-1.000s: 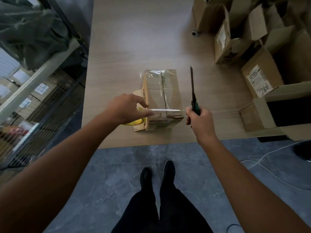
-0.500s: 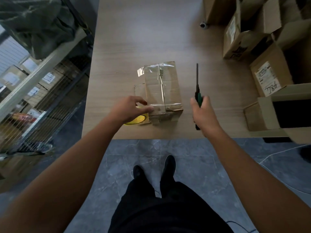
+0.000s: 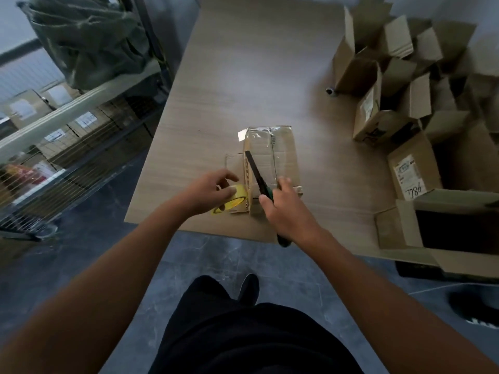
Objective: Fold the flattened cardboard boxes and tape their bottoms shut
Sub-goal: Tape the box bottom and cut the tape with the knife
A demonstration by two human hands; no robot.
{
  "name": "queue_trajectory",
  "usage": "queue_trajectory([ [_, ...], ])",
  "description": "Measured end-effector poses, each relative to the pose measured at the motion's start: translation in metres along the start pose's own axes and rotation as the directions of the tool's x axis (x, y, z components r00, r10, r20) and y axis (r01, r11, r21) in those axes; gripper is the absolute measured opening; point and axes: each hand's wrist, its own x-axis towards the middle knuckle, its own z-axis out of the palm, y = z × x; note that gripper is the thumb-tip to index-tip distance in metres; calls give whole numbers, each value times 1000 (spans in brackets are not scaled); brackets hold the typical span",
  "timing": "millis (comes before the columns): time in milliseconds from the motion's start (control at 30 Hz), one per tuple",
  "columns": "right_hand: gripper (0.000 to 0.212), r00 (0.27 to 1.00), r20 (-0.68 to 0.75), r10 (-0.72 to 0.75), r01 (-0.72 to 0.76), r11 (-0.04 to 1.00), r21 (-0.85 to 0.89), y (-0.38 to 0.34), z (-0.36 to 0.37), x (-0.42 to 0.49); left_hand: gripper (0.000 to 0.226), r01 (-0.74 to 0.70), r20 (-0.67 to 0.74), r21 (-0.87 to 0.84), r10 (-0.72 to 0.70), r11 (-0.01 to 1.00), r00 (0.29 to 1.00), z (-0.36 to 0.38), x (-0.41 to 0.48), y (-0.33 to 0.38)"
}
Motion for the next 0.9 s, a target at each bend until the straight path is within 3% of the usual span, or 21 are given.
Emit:
queue_trajectory([
  [133,53,997,78,1,5,997,-75,-6,-1,-2,28,124,-105,417,-88,900,991,-2,9,-10],
  [267,49,988,150,48,-33,994,-103,-12,1,2,27,130,-157,369,-76,920,985,4,15,-15],
  [400,53,980,182,76,-30,969,-245,-13,12,5,26,127,-218,356,-50,926,975,10,12,-16],
  [600,54,987,148,65,3,908,-418,-8,21,-1,21,-79,-292,375,199,924,935,14,-20,-20],
  [667,53,994,104,40,4,920,-391,-7,26,-4,22,-110,-314,449,272,887,910,8,-32,-35],
  [800,43,999,-29,-19,14,988,-151,-2,29,-21,19,-46,-350,630,336,775,874,-22,-39,-88],
  [900,36,998,36,-46,49,996,-77,-5,14,-31,18,-26,-277,759,358,651,892,-36,-36,-134],
])
